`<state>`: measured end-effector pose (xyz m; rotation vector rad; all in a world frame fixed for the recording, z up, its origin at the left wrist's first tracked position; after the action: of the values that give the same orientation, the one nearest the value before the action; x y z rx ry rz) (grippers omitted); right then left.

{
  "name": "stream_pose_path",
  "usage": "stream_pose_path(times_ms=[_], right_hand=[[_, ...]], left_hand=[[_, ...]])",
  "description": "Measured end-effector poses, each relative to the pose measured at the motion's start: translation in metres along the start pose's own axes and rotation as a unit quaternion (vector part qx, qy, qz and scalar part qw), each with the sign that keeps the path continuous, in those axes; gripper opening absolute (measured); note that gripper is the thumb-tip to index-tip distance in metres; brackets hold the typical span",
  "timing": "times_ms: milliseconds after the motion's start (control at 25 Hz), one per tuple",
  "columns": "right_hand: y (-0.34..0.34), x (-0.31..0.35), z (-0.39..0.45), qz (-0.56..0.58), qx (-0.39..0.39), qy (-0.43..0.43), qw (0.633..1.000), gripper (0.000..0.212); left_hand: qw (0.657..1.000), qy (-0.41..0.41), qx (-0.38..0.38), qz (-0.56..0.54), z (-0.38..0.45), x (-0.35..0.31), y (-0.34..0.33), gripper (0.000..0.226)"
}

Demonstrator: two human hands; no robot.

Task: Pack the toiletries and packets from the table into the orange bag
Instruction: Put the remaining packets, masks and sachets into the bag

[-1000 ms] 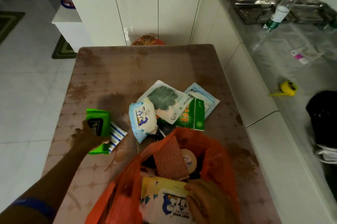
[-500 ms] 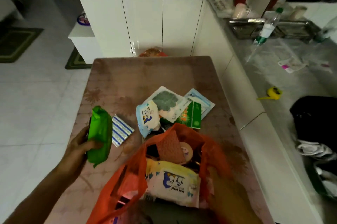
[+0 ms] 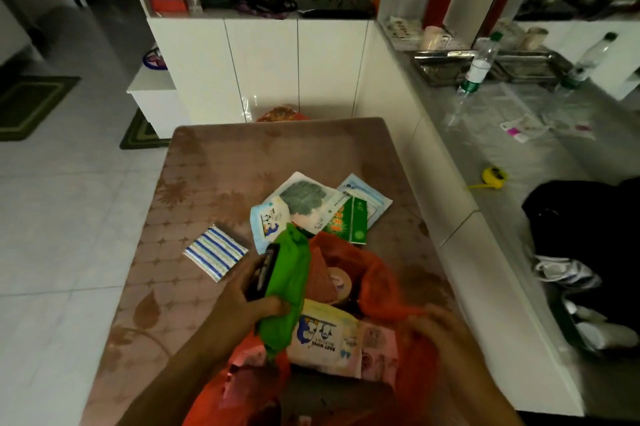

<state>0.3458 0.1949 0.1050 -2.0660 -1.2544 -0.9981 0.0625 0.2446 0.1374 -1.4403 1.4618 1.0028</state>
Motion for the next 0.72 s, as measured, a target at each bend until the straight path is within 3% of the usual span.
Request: stream_pose_path(times_ms=[80,160,280,400,480,560,640,720], right_hand=[[0.0,0.034,-0.008,0.1,0.033,0.03,0.994,0.007],[-0.004,0.056,-0.02,0.12,0.061,0.066,0.989,0.011],[-0.017,0.067,-0.03,0.077,0.088,0.131,0.984,0.017],[-0.016,0.065,-0.031,0.041,0.105,0.137,0.984,0.053],[-0.013,0.067,-0.029,0.034,0.09,0.13,0.987,0.06],[-0.007,0.067,-0.025,-0.01,0.066,0.13,0.989,0.036],[-0.012,0.066,-0.019,-0.113,0.058,0.136,0.983,0.008],[-0.021,0.068,-0.013,-0.166,0.044,0.147,0.974,0.004]], left_hand=[[0.993,-0.048,0.048,0.1,-0.005,-0.011,-0.025,0.085],[0.971,-0.074,0.101,0.206,-0.006,-0.011,-0.058,0.089],[0.957,-0.022,0.149,0.248,-0.005,0.022,-0.109,0.088],[0.956,-0.007,0.054,0.287,0.004,0.061,-0.13,0.088],[0.924,-0.024,0.044,0.38,0.001,0.075,-0.143,0.085],[0.894,-0.061,0.08,0.437,-0.004,0.069,-0.15,0.075],[0.912,-0.12,0.084,0.382,-0.005,0.045,-0.137,0.052],[0.939,-0.179,0.023,0.292,-0.008,0.004,-0.102,0.03]])
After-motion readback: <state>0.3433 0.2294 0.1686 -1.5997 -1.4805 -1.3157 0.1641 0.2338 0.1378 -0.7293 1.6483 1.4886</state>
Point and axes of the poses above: each hand's wrist, its own z-axis towards the middle knuckle, its own y-axis out of the back of the hand, x = y × z, the point moved 10 cm from there along z, towards the middle knuckle, and after that the axes turned 8 degrees about -x, right-handed, at the moved point
